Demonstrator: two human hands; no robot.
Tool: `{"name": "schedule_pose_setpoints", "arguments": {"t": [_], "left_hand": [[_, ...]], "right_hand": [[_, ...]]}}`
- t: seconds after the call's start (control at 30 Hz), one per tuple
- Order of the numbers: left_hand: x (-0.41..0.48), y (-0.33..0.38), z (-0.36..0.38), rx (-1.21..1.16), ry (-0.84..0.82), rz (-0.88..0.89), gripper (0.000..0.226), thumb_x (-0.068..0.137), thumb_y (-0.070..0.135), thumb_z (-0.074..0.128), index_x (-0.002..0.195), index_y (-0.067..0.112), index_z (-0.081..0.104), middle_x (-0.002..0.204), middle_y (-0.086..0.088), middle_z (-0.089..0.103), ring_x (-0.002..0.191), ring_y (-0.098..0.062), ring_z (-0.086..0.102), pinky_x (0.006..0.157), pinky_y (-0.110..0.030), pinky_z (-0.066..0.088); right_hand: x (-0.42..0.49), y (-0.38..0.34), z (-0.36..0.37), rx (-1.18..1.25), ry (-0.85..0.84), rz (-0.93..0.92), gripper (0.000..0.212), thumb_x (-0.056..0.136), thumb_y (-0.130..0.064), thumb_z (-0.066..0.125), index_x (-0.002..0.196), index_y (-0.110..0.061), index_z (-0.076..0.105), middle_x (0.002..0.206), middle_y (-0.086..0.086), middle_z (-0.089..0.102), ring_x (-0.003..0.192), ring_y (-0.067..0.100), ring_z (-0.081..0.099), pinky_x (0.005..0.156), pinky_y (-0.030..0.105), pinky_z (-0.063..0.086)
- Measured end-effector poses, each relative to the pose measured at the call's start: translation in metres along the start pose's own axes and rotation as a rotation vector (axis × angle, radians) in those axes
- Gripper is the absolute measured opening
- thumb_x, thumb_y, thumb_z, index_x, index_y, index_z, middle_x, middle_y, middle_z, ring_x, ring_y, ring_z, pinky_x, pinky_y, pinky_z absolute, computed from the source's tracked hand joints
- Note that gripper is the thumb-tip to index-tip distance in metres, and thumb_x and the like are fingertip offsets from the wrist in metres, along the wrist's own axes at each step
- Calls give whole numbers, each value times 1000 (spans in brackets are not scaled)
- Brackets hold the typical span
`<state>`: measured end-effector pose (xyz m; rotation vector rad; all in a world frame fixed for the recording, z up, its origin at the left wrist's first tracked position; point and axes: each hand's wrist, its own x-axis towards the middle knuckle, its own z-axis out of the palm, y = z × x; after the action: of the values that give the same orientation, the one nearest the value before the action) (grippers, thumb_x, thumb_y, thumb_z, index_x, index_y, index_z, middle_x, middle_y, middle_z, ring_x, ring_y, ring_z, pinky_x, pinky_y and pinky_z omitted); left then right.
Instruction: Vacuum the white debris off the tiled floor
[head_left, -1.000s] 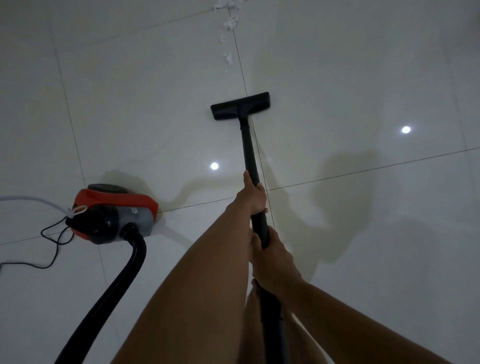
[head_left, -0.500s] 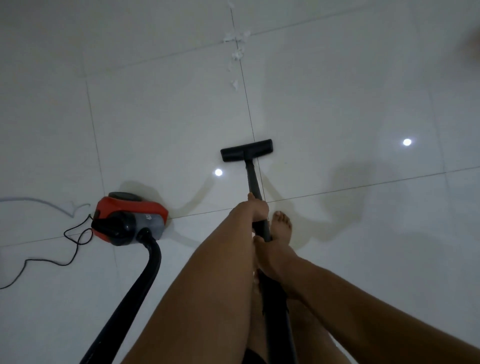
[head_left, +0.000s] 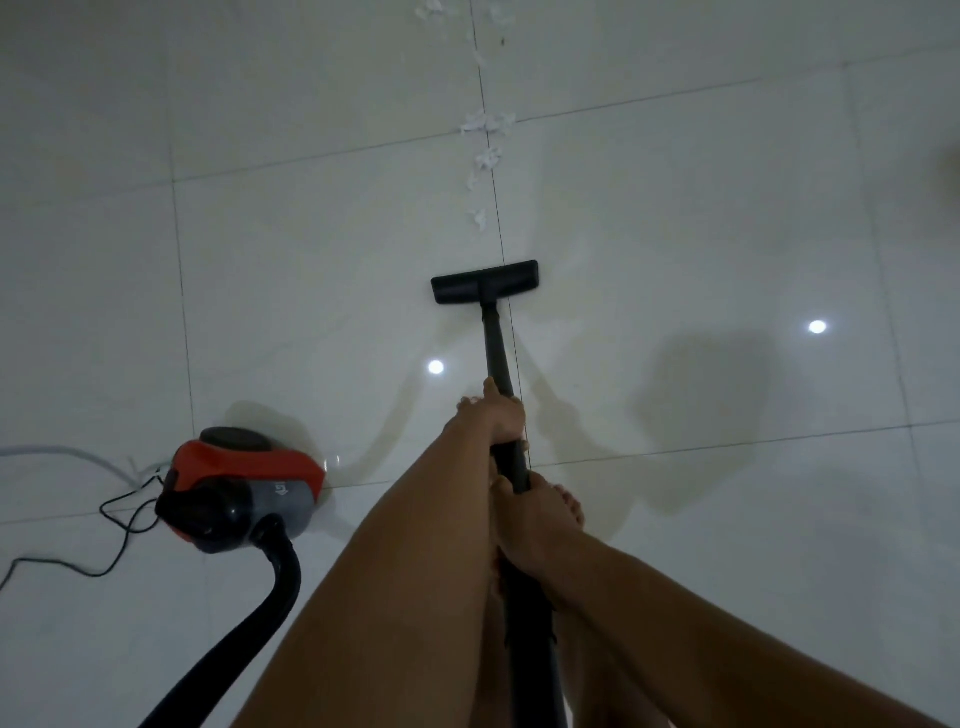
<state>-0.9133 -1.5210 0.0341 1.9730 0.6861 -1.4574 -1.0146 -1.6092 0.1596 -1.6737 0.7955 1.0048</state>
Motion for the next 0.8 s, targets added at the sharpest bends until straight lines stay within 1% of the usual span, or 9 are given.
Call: {"name": "schedule_pose_setpoints", "arguments": {"t": [0.03, 0.1, 0.17, 0.23, 0.33, 0.43, 0.6, 0.67, 0.8], "left_hand": [[-2, 8, -8, -7, -3, -6, 74, 99, 44, 33, 163, 33, -3, 159, -21, 33, 119, -28, 61, 93, -41, 56], [-5, 23, -23, -41, -43, -20, 66, 109, 33, 31, 164, 29, -6, 151, -19, 43, 83, -16, 63, 66, -28, 53], [-6, 33, -34, -71, -56, -10, 65, 112, 30, 29, 163, 29, -11, 116, -9, 59, 72, -13, 57, 64, -27, 51], [-8, 43, -45, -110, -69, -18, 67, 112, 30, 28, 162, 31, -18, 100, -5, 59, 73, -15, 60, 70, -30, 55], [-1, 50, -52, -116, -77, -16, 70, 111, 32, 29, 160, 33, -21, 108, -14, 68, 79, -18, 67, 86, -36, 58], [9, 49, -53, -119, -61, 16, 69, 111, 35, 27, 160, 35, -20, 126, -17, 66, 74, -15, 68, 65, -27, 52], [13, 45, -52, -122, -43, 35, 69, 111, 37, 29, 161, 36, -18, 134, -20, 60, 76, -15, 68, 43, -16, 44], [16, 44, -55, -118, -33, 40, 68, 111, 37, 28, 161, 35, -18, 132, -20, 62, 74, -15, 66, 44, -16, 43], [23, 49, -66, -99, -41, 32, 68, 112, 37, 28, 160, 36, -20, 105, -13, 67, 69, -14, 65, 64, -27, 53]], "right_hand": [[1, -16, -3, -39, -26, 34, 40, 109, -34, 33, 146, -21, 41, 75, -7, 46, 59, 0, 40, 36, 2, 34], [-18, -66, -11, -172, -73, 44, 43, 109, -33, 33, 148, -17, 42, 73, -7, 48, 55, 0, 43, 30, 8, 31], [13, -57, 2, -150, -16, 94, 41, 109, -33, 34, 146, -18, 42, 76, -8, 52, 56, -1, 46, 31, 8, 31], [15, -71, 1, -192, -14, 68, 41, 108, -36, 34, 145, -20, 43, 78, -8, 57, 57, -1, 51, 37, 9, 30], [18, -86, 0, -124, 44, 85, 42, 108, -34, 36, 146, -18, 43, 75, -9, 55, 56, -5, 49, 41, 0, 36], [21, -92, -2, -163, 21, 86, 44, 109, -32, 36, 151, -18, 38, 74, -15, 48, 58, -7, 42, 55, -12, 31], [19, -97, 0, -190, 6, 70, 47, 110, -29, 33, 154, -14, 31, 72, -19, 37, 56, -10, 32, 58, -16, 22], [19, -92, -1, -186, -26, 3, 48, 110, -30, 32, 156, -15, 29, 72, -21, 34, 54, -11, 29, 55, -17, 21], [20, -107, -1, -169, 18, -41, 49, 111, -31, 30, 158, -20, 22, 75, -20, 32, 49, -9, 26, 51, -15, 23]]}}
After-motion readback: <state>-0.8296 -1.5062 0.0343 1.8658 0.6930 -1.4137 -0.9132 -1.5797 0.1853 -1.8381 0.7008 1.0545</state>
